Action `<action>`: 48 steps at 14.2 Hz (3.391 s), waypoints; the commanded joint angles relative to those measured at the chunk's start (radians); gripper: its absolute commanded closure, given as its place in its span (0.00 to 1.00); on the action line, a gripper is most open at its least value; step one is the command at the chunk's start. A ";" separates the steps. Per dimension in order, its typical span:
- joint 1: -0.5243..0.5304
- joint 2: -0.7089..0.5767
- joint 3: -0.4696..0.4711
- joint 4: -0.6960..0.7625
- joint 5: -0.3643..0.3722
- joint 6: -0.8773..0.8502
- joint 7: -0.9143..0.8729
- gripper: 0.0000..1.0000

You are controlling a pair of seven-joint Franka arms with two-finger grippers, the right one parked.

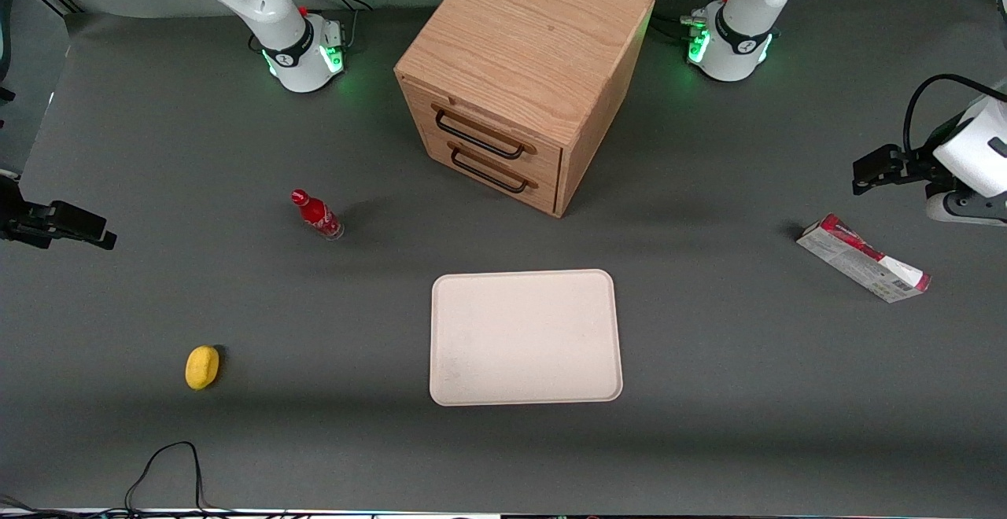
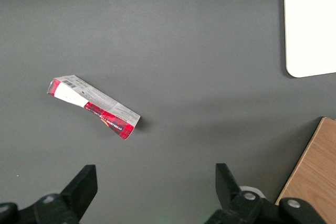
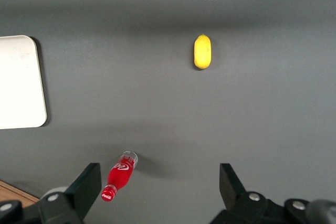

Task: Place red cookie box on tray
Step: 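Move the left gripper down over the red-and-white cookie box, then close the left gripper on the cookie box's end and grasp it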

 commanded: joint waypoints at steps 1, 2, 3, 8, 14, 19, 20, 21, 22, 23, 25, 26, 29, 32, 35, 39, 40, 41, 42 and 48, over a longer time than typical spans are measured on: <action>0.009 -0.017 -0.008 0.001 -0.011 -0.021 -0.006 0.00; 0.009 -0.014 -0.008 0.001 -0.011 -0.022 -0.010 0.00; 0.011 -0.013 -0.005 -0.001 -0.010 -0.022 -0.009 0.00; 0.108 0.001 0.015 -0.007 0.003 -0.014 0.071 0.00; 0.271 0.007 0.015 -0.054 0.027 0.018 0.211 0.00; 0.308 -0.020 0.015 -0.105 0.027 0.018 -0.013 0.00; 0.308 -0.033 0.015 -0.123 0.027 0.018 -0.086 0.00; 0.308 -0.049 0.015 -0.142 0.027 0.021 -0.167 0.00; 0.308 -0.060 0.015 -0.159 0.026 0.024 -0.287 0.00; 0.308 -0.065 0.015 -0.163 0.026 0.025 -0.415 0.00; 0.308 -0.076 0.015 -0.169 0.018 0.039 -0.531 0.00; 0.308 -0.077 0.015 -0.180 0.015 0.053 -0.574 0.00; 0.299 -0.076 0.014 -0.293 0.015 0.191 -0.644 0.00; 0.297 -0.066 0.012 -0.438 0.012 0.378 -0.656 0.00; 0.296 0.007 0.012 -0.496 0.013 0.514 -0.656 0.00; 0.299 0.125 0.012 -0.512 0.012 0.669 -0.656 0.00; 0.307 0.139 0.012 -0.522 0.013 0.705 -0.656 0.00; 0.308 0.151 0.012 -0.544 0.013 0.748 -0.656 0.00; 0.310 0.159 0.012 -0.568 0.013 0.797 -0.658 0.00; 0.305 0.242 0.012 -0.576 0.013 0.906 -0.661 0.00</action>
